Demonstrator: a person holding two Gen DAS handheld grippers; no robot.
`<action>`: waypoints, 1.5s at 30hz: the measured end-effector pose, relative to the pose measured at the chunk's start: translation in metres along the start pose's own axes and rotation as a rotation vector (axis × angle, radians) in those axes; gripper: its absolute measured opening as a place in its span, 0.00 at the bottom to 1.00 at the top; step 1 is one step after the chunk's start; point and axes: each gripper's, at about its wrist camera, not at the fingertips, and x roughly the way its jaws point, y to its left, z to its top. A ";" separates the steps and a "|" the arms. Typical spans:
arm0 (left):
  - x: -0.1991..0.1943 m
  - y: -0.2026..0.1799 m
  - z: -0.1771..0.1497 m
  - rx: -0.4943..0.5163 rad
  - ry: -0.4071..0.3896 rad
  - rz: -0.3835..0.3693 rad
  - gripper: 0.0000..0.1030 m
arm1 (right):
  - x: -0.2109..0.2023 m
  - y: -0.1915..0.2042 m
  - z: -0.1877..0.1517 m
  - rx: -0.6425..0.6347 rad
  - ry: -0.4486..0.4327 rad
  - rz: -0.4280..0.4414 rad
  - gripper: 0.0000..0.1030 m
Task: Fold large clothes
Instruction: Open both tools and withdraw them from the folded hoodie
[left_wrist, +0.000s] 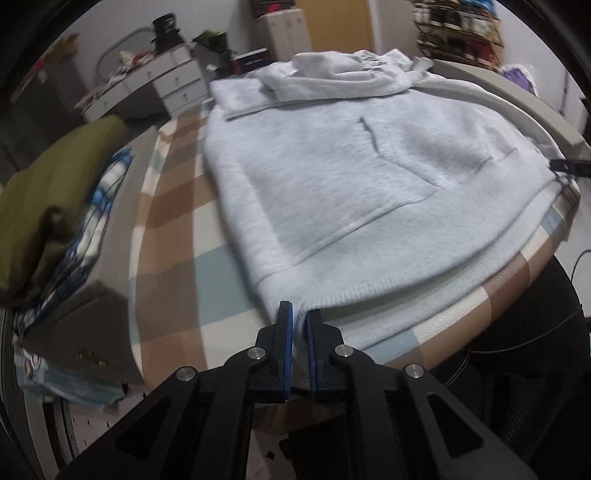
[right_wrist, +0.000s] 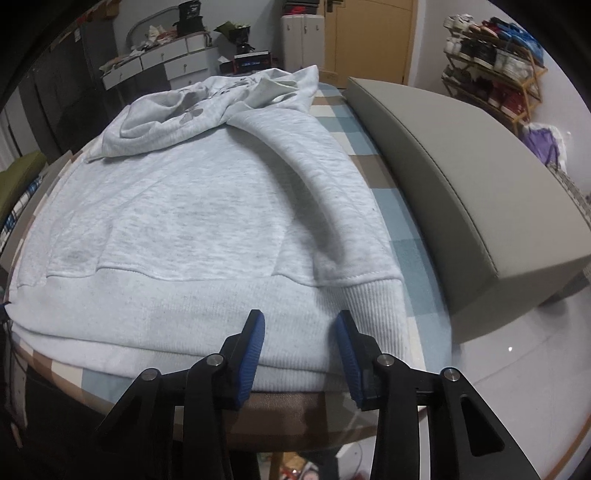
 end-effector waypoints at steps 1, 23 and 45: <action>-0.001 0.001 -0.001 -0.009 -0.002 0.005 0.05 | -0.002 -0.003 -0.001 0.007 0.000 0.004 0.37; -0.019 0.071 -0.010 -0.435 -0.086 -0.359 0.67 | -0.031 -0.031 0.012 0.130 -0.062 0.080 0.55; 0.016 0.064 0.018 -0.579 -0.076 -0.910 0.70 | -0.013 -0.044 0.014 0.311 -0.051 0.604 0.65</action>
